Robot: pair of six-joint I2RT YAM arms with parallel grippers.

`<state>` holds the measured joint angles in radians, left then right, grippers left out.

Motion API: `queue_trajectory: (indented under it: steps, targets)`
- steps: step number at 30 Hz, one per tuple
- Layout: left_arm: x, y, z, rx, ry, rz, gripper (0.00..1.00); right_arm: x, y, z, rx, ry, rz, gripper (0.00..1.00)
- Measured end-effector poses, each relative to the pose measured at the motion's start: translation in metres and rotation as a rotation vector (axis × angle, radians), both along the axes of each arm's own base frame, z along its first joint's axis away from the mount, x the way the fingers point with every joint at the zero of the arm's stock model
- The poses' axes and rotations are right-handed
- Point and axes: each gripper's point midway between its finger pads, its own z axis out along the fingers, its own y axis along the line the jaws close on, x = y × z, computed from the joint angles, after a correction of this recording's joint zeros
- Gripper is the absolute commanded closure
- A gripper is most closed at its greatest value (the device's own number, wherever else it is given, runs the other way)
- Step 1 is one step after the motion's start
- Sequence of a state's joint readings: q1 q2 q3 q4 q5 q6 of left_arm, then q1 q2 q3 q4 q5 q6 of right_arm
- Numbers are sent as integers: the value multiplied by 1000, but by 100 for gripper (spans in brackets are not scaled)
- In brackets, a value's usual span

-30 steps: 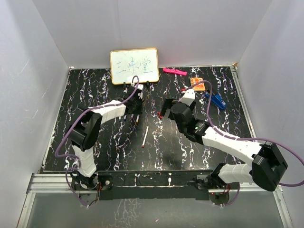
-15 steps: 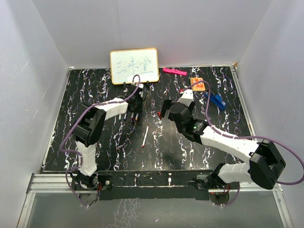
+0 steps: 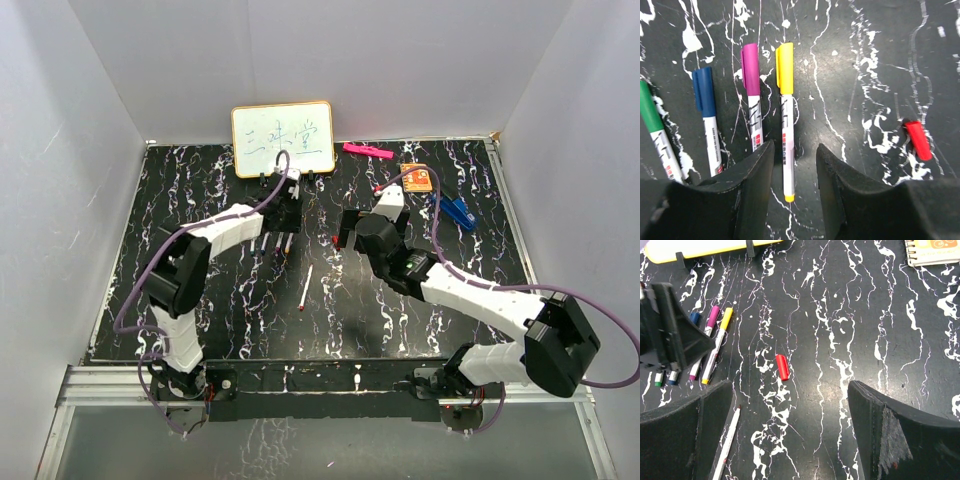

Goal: Insert the pens into the pen caps

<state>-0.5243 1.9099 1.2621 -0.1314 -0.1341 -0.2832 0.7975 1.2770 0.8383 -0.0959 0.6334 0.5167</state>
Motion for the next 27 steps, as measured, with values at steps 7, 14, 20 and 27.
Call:
queue_trajectory:
  steps: [7,14,20,27]
  targets:
    - [-14,0,57,-49,-75,-25,63,-1,-3,6,-13,-15,3,2]
    - [-69,-6,56,9,55,-143,63,-1,-16,-7,-65,13,-57,2]
    - [-118,-8,41,71,209,-233,63,6,-35,-9,-47,21,-145,2]
    - [-146,-19,35,91,276,-288,62,18,-60,-15,-15,42,-222,2]
